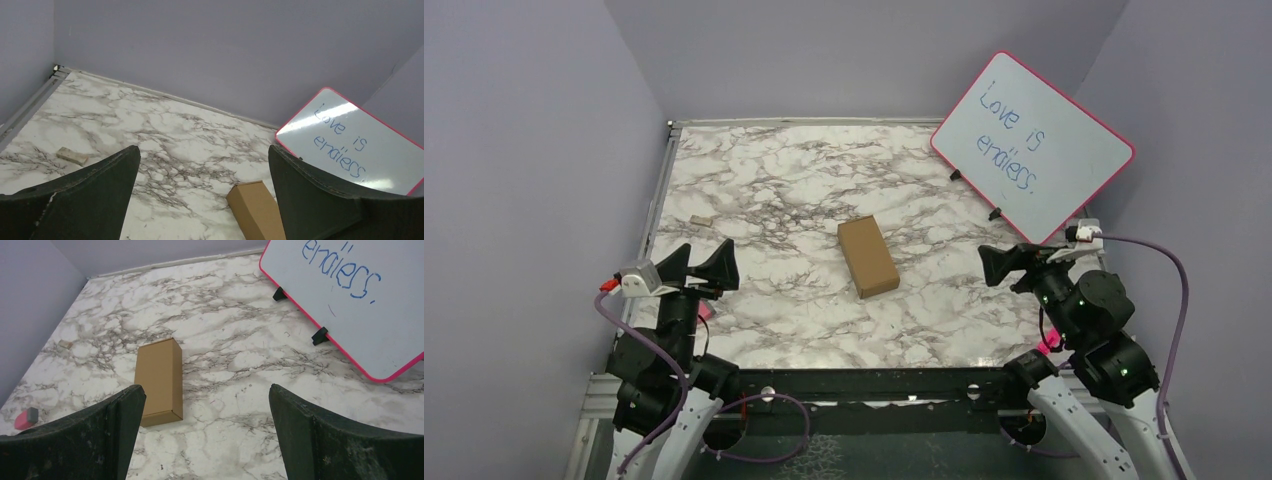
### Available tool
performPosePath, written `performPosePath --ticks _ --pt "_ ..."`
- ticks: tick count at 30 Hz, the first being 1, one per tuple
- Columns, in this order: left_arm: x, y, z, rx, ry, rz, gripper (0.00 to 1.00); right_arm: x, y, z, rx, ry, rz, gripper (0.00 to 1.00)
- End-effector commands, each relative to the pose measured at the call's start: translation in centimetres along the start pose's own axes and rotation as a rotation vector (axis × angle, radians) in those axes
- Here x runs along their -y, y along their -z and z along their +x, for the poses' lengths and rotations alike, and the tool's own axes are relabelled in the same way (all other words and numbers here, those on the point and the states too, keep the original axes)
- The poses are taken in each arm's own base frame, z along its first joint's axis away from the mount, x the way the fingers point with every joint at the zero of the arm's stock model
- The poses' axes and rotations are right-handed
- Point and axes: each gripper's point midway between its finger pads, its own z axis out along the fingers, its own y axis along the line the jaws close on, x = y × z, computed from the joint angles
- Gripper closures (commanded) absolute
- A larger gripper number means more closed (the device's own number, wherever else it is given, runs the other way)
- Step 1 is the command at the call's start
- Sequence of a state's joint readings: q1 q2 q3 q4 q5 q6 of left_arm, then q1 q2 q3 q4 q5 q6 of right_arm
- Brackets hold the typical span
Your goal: Fold the paper box
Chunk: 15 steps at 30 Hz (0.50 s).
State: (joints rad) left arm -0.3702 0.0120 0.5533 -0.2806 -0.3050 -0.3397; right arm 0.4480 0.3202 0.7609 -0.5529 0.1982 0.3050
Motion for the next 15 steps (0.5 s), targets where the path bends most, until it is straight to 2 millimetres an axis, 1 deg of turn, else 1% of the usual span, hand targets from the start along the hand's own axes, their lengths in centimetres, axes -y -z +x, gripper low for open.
performPosePath --ticks 1,15 --pt "-0.08 0.36 -1.06 0.024 0.000 -0.008 0.01 0.41 -0.34 0.89 -0.030 0.012 0.021 0.00" --pt "0.25 0.43 -0.96 0.016 0.003 0.009 0.01 0.61 -0.07 0.61 -0.009 0.005 0.028 0.00"
